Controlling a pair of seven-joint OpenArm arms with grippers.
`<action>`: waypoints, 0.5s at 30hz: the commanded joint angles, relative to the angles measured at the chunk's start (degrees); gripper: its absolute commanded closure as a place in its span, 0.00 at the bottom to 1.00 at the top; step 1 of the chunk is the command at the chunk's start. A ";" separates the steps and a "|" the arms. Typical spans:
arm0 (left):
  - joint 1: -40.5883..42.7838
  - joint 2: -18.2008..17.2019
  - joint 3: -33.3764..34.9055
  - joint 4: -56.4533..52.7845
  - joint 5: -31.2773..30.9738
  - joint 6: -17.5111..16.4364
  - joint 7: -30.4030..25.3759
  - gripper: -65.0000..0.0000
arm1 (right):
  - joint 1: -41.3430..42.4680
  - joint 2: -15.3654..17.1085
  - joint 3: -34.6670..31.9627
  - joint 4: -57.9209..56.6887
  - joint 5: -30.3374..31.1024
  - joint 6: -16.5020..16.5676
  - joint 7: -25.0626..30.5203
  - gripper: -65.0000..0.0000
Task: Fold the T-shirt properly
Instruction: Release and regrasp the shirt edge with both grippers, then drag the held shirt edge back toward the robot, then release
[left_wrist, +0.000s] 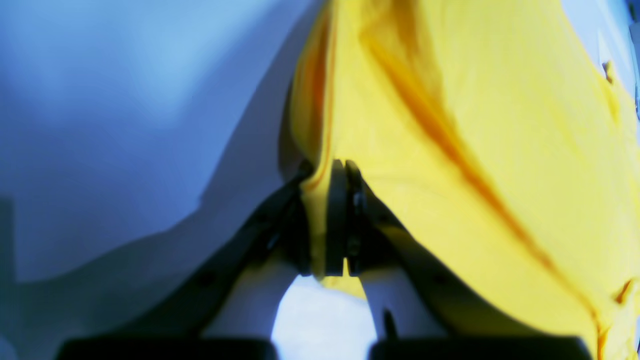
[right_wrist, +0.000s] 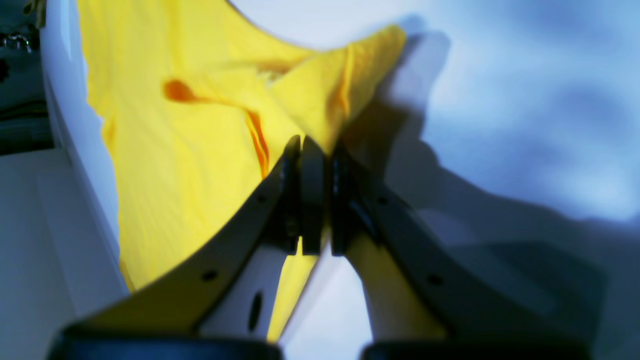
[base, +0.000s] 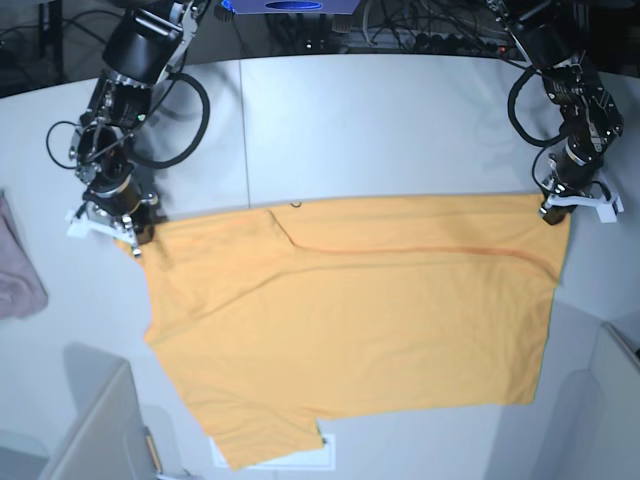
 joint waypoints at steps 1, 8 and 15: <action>-0.64 -0.98 -0.20 2.25 -0.90 -0.39 -1.17 1.00 | 1.27 0.75 -0.03 2.07 0.36 0.35 1.50 1.00; -0.11 -0.81 -1.25 9.73 -0.90 -0.39 7.44 1.00 | 0.40 0.48 0.41 6.91 0.71 -6.77 -3.51 1.00; 7.89 -0.89 -3.01 14.03 -0.82 -0.65 10.17 1.00 | -7.25 0.40 0.23 13.41 0.71 -6.86 -3.95 1.00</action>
